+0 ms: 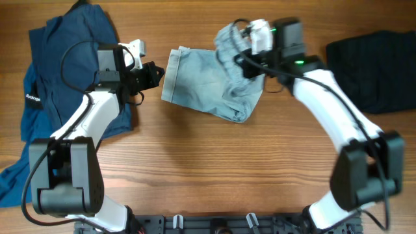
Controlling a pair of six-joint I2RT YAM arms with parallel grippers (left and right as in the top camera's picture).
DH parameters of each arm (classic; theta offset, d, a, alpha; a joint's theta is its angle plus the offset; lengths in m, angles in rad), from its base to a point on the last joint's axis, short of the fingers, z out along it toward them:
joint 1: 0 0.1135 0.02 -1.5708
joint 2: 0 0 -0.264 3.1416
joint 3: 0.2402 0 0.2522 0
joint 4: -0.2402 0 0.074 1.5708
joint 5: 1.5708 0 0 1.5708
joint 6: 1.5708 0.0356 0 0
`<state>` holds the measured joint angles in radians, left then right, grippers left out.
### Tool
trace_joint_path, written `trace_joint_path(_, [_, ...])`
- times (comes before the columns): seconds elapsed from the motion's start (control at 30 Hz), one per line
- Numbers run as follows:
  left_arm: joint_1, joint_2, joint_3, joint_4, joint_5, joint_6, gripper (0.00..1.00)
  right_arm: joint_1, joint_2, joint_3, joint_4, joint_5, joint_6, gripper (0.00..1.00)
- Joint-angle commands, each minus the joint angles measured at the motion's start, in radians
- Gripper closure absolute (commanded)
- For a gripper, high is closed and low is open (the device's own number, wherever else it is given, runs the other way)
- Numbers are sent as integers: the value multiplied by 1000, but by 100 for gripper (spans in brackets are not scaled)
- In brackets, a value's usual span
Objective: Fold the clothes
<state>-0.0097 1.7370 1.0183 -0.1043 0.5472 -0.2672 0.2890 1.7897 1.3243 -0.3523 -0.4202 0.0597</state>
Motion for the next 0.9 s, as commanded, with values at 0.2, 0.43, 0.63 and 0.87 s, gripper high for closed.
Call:
trace_joint_path(0.2, [14,-14,16,-17,-2,28,96,153,167,5,294,-52,179,92])
trace_joint_path(0.43, [14,-14,16,-17,-18,28,96,253,166,5,390,-154,180,6])
trace_joint_path(0.63, [26,-14,16,-5,-22,28,96,267,141,5,439,-252,211,1])
trace_joint_path(0.87, [86,-56,16,-2,-20,28,96,224,-13,5,438,-346,228,1])
